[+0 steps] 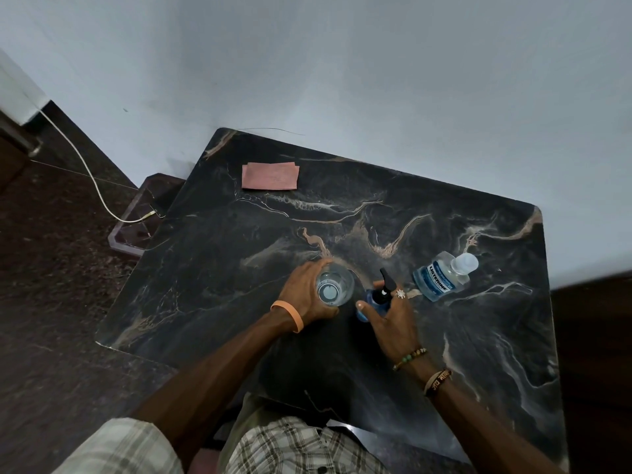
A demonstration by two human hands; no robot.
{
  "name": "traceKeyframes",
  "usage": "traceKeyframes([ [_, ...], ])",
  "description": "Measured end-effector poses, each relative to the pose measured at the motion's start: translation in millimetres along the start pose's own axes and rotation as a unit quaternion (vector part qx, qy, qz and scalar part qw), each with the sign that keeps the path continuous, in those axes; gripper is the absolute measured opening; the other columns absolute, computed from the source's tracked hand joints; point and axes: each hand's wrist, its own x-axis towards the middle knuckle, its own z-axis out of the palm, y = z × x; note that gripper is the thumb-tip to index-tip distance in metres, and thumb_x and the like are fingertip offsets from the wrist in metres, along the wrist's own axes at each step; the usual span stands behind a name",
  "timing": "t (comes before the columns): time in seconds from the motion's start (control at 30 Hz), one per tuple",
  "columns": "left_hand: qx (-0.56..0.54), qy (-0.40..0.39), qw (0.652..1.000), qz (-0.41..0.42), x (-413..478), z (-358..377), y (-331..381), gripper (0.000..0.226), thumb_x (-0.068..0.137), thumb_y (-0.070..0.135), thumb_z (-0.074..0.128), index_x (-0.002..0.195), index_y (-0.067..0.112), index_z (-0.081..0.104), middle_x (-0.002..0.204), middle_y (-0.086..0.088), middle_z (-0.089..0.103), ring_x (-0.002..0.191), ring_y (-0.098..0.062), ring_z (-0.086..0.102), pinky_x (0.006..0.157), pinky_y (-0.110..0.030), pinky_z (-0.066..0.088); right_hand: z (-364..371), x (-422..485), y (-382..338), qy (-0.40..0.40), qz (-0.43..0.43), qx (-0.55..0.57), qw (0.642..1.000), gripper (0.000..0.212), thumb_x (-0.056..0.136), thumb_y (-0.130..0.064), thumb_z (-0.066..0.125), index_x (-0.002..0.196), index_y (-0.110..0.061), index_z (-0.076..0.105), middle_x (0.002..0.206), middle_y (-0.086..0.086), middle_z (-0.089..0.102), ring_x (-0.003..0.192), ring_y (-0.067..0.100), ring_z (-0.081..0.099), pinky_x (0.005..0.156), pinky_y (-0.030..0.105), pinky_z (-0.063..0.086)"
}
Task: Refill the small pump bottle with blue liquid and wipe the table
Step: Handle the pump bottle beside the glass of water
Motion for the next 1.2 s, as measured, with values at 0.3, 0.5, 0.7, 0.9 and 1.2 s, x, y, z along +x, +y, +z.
traceKeyframes([
  [0.3,-0.009,0.009,1.0,0.013,-2,-2,4,0.101,0.054,0.043,0.087,0.14,0.021,0.039,0.132,-0.003,0.054,0.123,-0.021,0.049,0.103,-0.025,0.03,0,-4,-3,-0.012,-0.002,-0.086,0.996,0.046,0.075,-0.033,0.079,0.114,-0.022,0.056,0.106,-0.007,0.05,0.095,0.006,0.047,0.079,0.013,0.036],
  [0.5,-0.016,-0.015,1.0,-0.006,-2,-2,3,0.116,0.054,0.042,0.089,0.149,0.021,0.026,0.141,-0.005,0.046,0.131,-0.021,0.041,0.111,-0.031,0.029,-15,1,-8,-0.038,-0.009,-0.082,0.996,0.082,0.063,-0.043,0.085,0.132,-0.026,0.044,0.128,-0.006,0.048,0.117,0.012,0.047,0.093,0.023,0.037],
  [0.7,-0.032,-0.028,0.999,-0.01,-3,-3,1,0.127,0.048,0.041,0.089,0.151,0.028,0.015,0.15,-0.002,0.035,0.138,-0.02,0.032,0.113,-0.034,0.027,-40,-5,-28,-0.004,-0.102,-0.066,0.993,0.105,0.057,-0.074,0.074,0.142,-0.031,0.03,0.14,-0.011,0.037,0.125,0.005,0.039,0.098,0.027,0.037],
  [0.9,-0.056,-0.014,0.998,-0.005,-3,-11,-2,0.11,0.048,0.044,0.085,0.142,0.026,0.031,0.133,0.003,0.051,0.116,-0.001,0.043,0.095,-0.008,0.03,-40,16,-62,-0.069,-0.105,-0.116,0.985,0.101,0.061,-0.076,0.068,0.143,-0.028,0.032,0.143,-0.006,0.043,0.126,0.008,0.044,0.102,0.036,0.043],
  [1.2,-0.045,-0.029,0.998,-0.024,-5,-15,-2,0.081,0.051,0.04,0.087,0.122,0.038,0.05,0.111,0.016,0.062,0.1,-0.002,0.059,0.089,-0.022,0.048,-19,52,-87,-0.256,-0.08,-0.298,0.916,0.089,0.046,-0.08,0.068,0.12,-0.032,0.051,0.109,-0.009,0.064,0.093,0.009,0.06,0.082,0.028,0.051],
])
